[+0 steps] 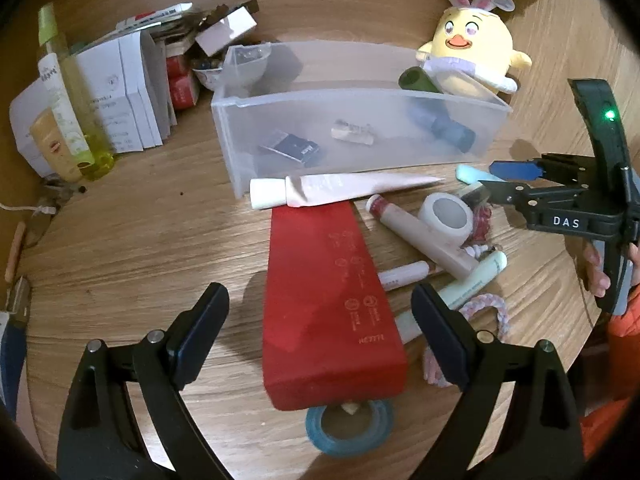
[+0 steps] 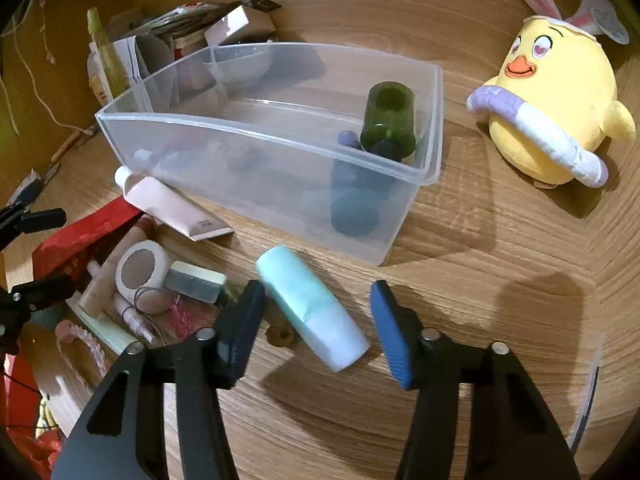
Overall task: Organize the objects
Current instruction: 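Move both tools back toward the remaining items beside the bin, then grasp the mint-green tube with the right gripper while the left grasps the red pouch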
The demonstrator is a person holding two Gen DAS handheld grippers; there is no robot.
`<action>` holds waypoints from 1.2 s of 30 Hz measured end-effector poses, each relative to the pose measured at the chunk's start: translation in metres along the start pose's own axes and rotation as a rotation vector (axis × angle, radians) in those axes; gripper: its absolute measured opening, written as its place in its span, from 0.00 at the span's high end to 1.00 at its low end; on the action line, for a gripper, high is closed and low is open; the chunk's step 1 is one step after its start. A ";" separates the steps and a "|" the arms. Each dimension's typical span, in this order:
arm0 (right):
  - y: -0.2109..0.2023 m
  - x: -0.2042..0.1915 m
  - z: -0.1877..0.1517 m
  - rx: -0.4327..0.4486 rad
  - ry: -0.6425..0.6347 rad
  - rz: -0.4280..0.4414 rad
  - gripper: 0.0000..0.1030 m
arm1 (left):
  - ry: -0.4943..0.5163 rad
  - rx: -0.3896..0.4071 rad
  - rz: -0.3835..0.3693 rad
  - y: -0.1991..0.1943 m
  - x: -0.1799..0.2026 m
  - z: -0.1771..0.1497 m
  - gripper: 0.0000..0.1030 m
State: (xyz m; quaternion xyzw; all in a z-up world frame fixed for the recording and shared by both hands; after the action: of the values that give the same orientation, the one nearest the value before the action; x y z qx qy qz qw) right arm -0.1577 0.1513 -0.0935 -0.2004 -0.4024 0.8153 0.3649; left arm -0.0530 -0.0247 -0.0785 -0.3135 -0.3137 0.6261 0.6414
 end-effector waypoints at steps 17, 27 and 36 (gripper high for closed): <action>-0.019 0.005 -0.011 0.055 0.063 -0.002 0.75 | -0.091 0.046 -0.047 -0.015 -0.026 -0.006 0.46; -0.038 0.003 -0.003 0.103 0.085 -0.002 0.90 | -0.107 0.124 -0.017 -0.039 -0.036 0.004 0.47; -0.029 -0.002 -0.003 0.071 0.075 0.018 0.77 | -0.118 0.181 -0.011 -0.055 -0.038 0.013 0.47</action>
State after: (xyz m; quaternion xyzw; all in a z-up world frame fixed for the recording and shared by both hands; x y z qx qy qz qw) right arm -0.1419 0.1628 -0.0719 -0.2215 -0.3575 0.8241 0.3794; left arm -0.0309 -0.0632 -0.0267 -0.2153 -0.2948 0.6656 0.6509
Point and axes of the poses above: each gripper's, at about its wrist camera, not at the fingertips, and y roughly the way its jaws point, x to its right, z to its top, the point moved 2 cm from there along y, roughly the way its jaws point, and after that the axes turned 3 degrees about z, right-handed, at the moved point
